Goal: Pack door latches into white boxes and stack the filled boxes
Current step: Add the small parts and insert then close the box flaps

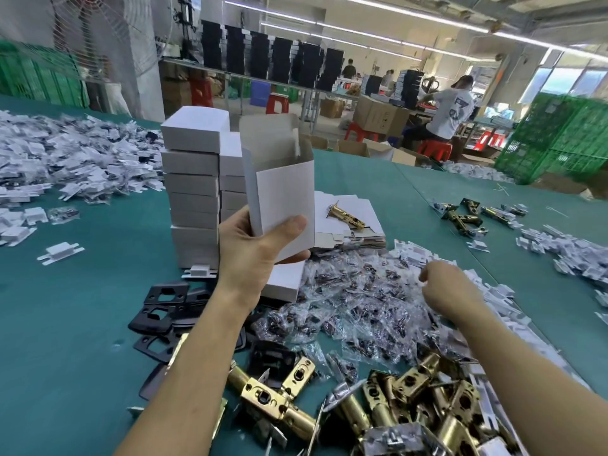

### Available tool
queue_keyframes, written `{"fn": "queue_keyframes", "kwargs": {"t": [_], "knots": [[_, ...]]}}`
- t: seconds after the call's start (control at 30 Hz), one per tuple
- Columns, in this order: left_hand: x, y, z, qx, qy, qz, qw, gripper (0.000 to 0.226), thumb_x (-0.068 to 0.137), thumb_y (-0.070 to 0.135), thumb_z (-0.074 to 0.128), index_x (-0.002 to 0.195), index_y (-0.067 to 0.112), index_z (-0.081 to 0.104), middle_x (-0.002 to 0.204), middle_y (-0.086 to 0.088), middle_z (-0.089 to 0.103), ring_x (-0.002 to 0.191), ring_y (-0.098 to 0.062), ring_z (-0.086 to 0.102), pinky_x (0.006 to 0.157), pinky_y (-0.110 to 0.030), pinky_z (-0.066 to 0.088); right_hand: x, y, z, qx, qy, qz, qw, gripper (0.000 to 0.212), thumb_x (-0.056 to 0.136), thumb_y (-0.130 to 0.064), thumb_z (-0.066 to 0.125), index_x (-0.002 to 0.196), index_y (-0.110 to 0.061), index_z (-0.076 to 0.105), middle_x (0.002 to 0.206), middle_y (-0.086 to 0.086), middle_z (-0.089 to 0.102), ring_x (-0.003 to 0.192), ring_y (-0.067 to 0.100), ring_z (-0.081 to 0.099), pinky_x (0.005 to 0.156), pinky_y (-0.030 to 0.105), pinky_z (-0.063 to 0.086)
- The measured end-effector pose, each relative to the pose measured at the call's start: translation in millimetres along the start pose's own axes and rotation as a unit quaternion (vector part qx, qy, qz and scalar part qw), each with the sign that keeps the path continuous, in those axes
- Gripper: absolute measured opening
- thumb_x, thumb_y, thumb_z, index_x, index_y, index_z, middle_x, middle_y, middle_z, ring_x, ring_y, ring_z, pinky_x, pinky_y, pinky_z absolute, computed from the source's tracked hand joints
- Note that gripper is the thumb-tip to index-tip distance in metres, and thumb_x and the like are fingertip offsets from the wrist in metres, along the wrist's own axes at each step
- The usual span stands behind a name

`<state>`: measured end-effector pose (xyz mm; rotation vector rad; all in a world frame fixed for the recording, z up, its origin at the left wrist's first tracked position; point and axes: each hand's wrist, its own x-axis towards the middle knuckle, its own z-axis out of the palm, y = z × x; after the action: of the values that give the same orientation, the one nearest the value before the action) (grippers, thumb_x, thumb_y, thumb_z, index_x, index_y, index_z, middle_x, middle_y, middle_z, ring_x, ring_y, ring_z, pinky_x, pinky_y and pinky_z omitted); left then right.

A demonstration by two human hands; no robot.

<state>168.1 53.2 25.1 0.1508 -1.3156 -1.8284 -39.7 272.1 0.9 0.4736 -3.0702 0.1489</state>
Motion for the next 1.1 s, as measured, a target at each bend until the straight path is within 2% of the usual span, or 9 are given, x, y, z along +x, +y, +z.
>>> {"fn": "queue_keyframes", "kwargs": {"t": [0.17, 0.3, 0.47, 0.57, 0.67, 0.77, 0.93, 1.0, 1.1], "knots": [[-1, 0, -3, 0.004, -0.032, -0.018, 0.999, 0.033, 0.063, 0.015, 0.09, 0.092, 0.012, 0.074, 0.09, -0.002, 0.075, 0.082, -0.029, 0.074, 0.062, -0.046, 0.061, -1, 29, 6, -0.032, 0.002, 0.011, 0.999, 0.011, 0.09, -0.002, 0.049, 0.094, -0.01, 0.043, 0.084, 0.007, 0.051, 0.083, 0.028, 0.053, 0.067, 0.037, 0.045], [-2, -3, -4, 0.012, -0.062, -0.045, 0.997, 0.036, 0.058, 0.023, 0.09, 0.09, 0.014, 0.076, 0.094, -0.007, 0.075, 0.086, -0.033, 0.073, 0.064, -0.047, 0.062, -3, 37, 8, -0.108, -0.012, 0.01, 0.994, 0.022, 0.086, -0.005, 0.047, 0.073, -0.018, 0.035, 0.073, 0.003, 0.05, 0.079, 0.025, 0.053, 0.064, 0.031, 0.044], [-5, -10, -2, 0.03, -0.078, -0.061, 0.995, 0.028, 0.061, 0.016, 0.093, 0.085, 0.017, 0.079, 0.094, -0.009, 0.076, 0.085, -0.032, 0.074, 0.063, -0.048, 0.062, 3, 39, 12, -0.06, -0.054, -0.012, 0.997, 0.034, 0.083, -0.005, 0.056, 0.065, -0.019, 0.031, 0.073, 0.005, 0.049, 0.07, 0.023, 0.049, 0.062, 0.036, 0.044], [-4, -14, -2, 0.034, -0.066, -0.07, 0.995, 0.028, 0.062, 0.012, 0.089, 0.087, 0.013, 0.078, 0.094, -0.011, 0.077, 0.084, -0.029, 0.075, 0.061, -0.042, 0.062, 4, 44, 15, -0.056, -0.041, -0.024, 0.997, 0.034, 0.085, -0.004, 0.059, 0.067, -0.019, 0.035, 0.074, 0.004, 0.054, 0.067, 0.021, 0.052, 0.062, 0.037, 0.047], [-3, -17, -4, 0.051, -0.057, -0.1, 0.992, 0.036, 0.056, 0.016, 0.087, 0.09, 0.01, 0.077, 0.094, -0.011, 0.077, 0.083, -0.026, 0.075, 0.062, -0.039, 0.062, 3, 45, 20, -0.074, -0.017, -0.052, 0.996, 0.019, 0.089, -0.003, 0.057, 0.079, -0.015, 0.045, 0.077, 0.001, 0.054, 0.066, 0.014, 0.052, 0.055, 0.025, 0.04], [-3, -21, -6, 0.064, -0.076, -0.148, 0.984, 0.051, 0.046, 0.016, 0.093, 0.093, 0.008, 0.075, 0.098, -0.014, 0.076, 0.087, -0.03, 0.075, 0.066, -0.042, 0.063, 5, 45, 23, -0.079, -0.015, -0.073, 0.994, 0.009, 0.095, -0.006, 0.051, 0.092, -0.014, 0.048, 0.086, 0.002, 0.057, 0.077, 0.016, 0.056, 0.074, 0.033, 0.054], [-3, -24, -8, 0.054, -0.105, -0.176, 0.977, 0.055, 0.044, 0.018, 0.1, 0.094, 0.019, 0.077, 0.105, -0.013, 0.074, 0.095, -0.031, 0.074, 0.071, -0.046, 0.062, 6, 49, 24, -0.038, -0.011, -0.074, 0.996, 0.014, 0.093, -0.009, 0.057, 0.087, -0.018, 0.047, 0.084, 0.001, 0.06, 0.077, 0.016, 0.057, 0.075, 0.036, 0.055], [-2, -24, -7, 0.052, -0.105, -0.178, 0.977, 0.052, 0.043, 0.022, 0.101, 0.09, 0.019, 0.078, 0.103, -0.011, 0.075, 0.095, -0.033, 0.073, 0.072, -0.046, 0.063, 7, 50, 22, -0.009, -0.016, -0.061, 0.998, 0.015, 0.088, -0.008, 0.064, 0.094, -0.017, 0.053, 0.091, 0.003, 0.063, 0.081, 0.017, 0.06, 0.076, 0.038, 0.056], [-4, -23, -6, 0.06, -0.103, -0.18, 0.976, 0.05, 0.041, 0.026, 0.097, 0.087, 0.018, 0.079, 0.099, -0.01, 0.076, 0.093, -0.033, 0.074, 0.073, -0.048, 0.063, 7, 49, 17, 0.075, -0.035, -0.009, 0.997, 0.036, 0.078, 0.002, 0.068, 0.108, -0.016, 0.058, 0.099, 0.009, 0.064, 0.077, 0.023, 0.066, 0.068, 0.042, 0.059]]}}
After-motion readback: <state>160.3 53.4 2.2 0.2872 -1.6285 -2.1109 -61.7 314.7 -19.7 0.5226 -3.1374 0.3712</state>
